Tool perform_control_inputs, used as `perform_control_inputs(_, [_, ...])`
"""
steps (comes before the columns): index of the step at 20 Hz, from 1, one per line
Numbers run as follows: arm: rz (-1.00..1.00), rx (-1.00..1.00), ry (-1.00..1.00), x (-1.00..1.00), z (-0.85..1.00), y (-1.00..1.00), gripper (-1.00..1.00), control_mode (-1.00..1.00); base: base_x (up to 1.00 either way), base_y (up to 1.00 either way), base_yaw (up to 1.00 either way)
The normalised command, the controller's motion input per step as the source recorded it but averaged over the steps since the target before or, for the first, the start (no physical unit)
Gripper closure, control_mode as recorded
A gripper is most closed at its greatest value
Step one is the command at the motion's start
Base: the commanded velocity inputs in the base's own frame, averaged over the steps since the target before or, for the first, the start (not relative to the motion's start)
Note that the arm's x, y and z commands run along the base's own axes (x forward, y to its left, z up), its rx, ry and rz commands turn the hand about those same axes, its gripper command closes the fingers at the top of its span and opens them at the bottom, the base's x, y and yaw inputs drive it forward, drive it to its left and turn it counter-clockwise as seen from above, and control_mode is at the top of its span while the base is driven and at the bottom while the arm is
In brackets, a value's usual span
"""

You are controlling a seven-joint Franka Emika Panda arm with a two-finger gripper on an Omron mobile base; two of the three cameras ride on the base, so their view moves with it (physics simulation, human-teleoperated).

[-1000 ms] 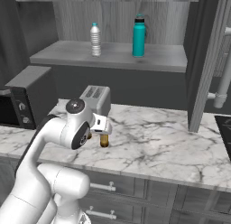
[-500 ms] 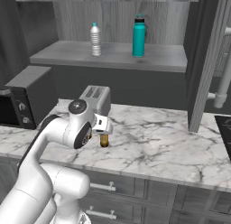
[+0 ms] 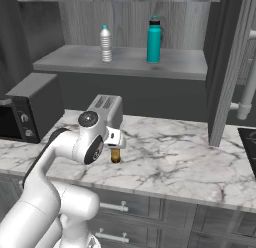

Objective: Sort all alcoholic drinks to one cabinet, and non-alcoholic drinks to the other.

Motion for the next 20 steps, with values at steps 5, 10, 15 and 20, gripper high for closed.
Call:
perform_control_inputs(5, [0.0, 0.0, 0.0, 0.14, -0.12, -0.01, -1.0, -1.0, 0.0, 0.0, 0.0])
perform_control_inputs(10, [0.0, 0.0, 0.0, 0.11, -0.11, -0.02, -1.0, -1.0, 0.0, 0.0, 0.0])
perform_control_inputs(15, [0.0, 0.0, 0.0, 0.11, -0.09, -0.03, -1.0, -1.0, 0.0, 0.0, 0.0])
perform_control_inputs(20, [0.0, 0.0, 0.0, 0.12, -0.1, -0.02, -1.0, -1.0, 0.0, 0.0, 0.0])
